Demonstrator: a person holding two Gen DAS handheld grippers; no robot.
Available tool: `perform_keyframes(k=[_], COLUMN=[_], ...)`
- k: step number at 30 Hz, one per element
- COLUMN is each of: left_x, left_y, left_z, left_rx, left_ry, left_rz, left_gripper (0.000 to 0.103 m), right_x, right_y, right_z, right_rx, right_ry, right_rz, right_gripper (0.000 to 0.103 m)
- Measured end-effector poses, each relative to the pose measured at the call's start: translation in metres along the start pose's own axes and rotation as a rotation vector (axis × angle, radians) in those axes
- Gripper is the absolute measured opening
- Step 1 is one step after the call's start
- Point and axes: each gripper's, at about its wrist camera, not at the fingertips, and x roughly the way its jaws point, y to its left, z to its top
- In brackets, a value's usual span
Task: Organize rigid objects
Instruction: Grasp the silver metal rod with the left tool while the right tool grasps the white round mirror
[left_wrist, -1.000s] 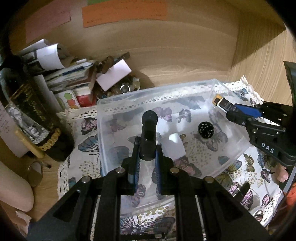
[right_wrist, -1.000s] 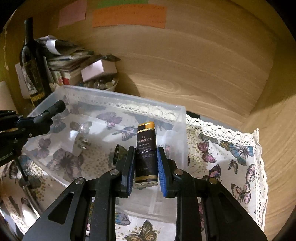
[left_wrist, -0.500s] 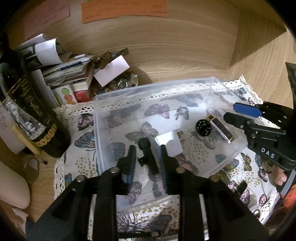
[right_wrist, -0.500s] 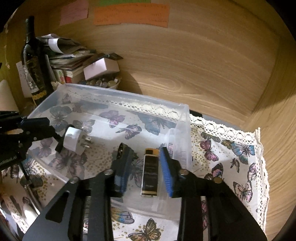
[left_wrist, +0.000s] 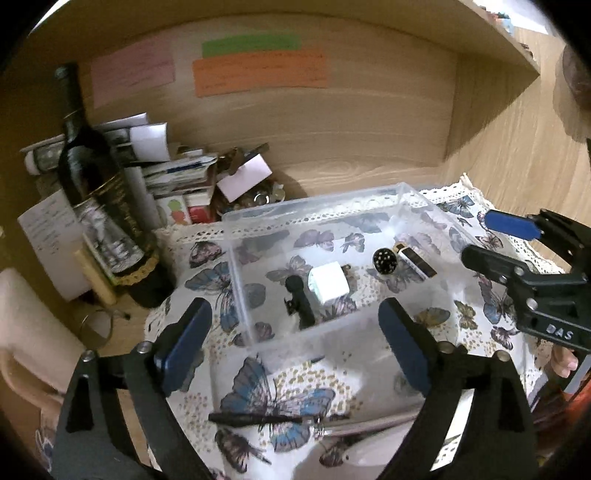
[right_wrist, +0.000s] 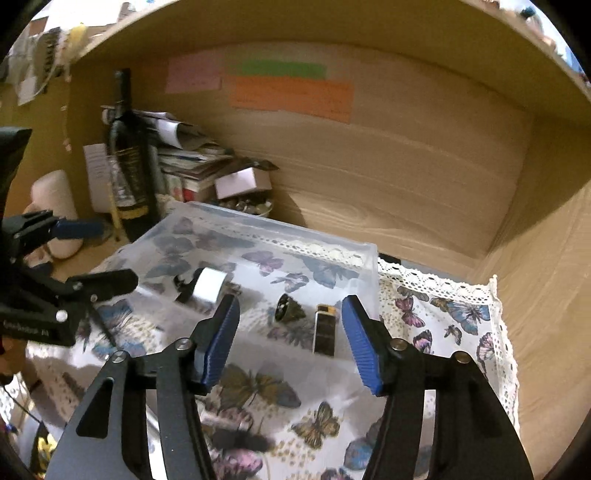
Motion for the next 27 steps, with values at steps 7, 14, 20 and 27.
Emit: perform_keyframes(k=[7,14,20,27], left_x=[0.002,0.019,0.029,0.038], left_y=[0.004,-0.008,-0.023,-0.046], left_z=[-0.034,-0.072,-0.082,-0.074], left_rx=[-0.005,0.074,0.138,0.204], left_ry=[0.074,0.192,0.231,0.240], left_rz=[-0.002,-0.033,-0.064,-0.119], left_gripper=[0.093,0.093,0.093,0.083], right_x=[-0.015,-0.022,-0.010,-0.012], right_y=[0.013,0.028,0.033,0.029], right_z=[-0.030,-0.061,-0.087,-0.093], right_rx=[0.009,0.026,0.039,0.073], right_ry=[0.028,0.069,0.144,0.153], right_rz=[0.048,0.128,0.160,0.207], right_gripper=[0.056,0.061,0.064,0.069])
